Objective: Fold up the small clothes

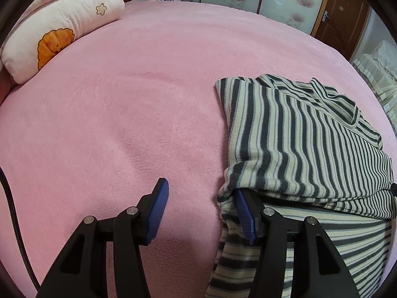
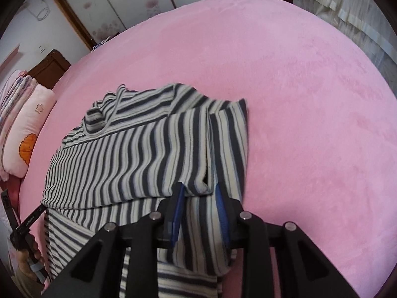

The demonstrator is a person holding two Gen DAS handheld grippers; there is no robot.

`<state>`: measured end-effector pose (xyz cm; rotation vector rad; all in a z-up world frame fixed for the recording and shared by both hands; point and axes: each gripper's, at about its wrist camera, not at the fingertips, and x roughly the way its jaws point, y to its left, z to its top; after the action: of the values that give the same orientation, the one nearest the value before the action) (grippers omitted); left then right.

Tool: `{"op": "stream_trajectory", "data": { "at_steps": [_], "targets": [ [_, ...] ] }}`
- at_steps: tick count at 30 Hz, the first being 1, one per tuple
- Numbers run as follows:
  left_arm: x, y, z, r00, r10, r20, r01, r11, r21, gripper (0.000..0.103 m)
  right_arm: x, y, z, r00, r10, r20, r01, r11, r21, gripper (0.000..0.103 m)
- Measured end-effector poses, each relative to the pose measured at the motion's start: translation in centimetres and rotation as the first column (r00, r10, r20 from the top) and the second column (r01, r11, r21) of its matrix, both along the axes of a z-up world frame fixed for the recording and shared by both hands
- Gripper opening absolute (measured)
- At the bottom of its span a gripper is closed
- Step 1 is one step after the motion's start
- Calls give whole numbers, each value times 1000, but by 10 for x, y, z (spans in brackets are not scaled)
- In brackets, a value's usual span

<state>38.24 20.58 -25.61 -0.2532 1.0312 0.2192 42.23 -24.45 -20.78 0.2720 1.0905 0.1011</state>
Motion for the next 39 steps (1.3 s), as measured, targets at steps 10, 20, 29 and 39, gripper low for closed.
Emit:
{"op": "stream_trajectory", "data": {
  "at_steps": [10,20,29,39],
  "targets": [
    [0,4,-2,1000,5,-1,-5,1000,-14,53,-13,9,11,996,-10,83,14,999,-51,7],
    [-6,18,0,996,87,-4,-87,992,-96,53,-38,12,24,998,13,64,-10,999,-53,7],
    [-25,15,6,997,71,20,-69,993,-93,51,-53,13,9,999,-15,35,17,998,-65,7],
    [-52,26,14,999,46,12,-46,999,5,43,-53,18,14,999,-6,46,12,992,-126,9]
  ]
}}
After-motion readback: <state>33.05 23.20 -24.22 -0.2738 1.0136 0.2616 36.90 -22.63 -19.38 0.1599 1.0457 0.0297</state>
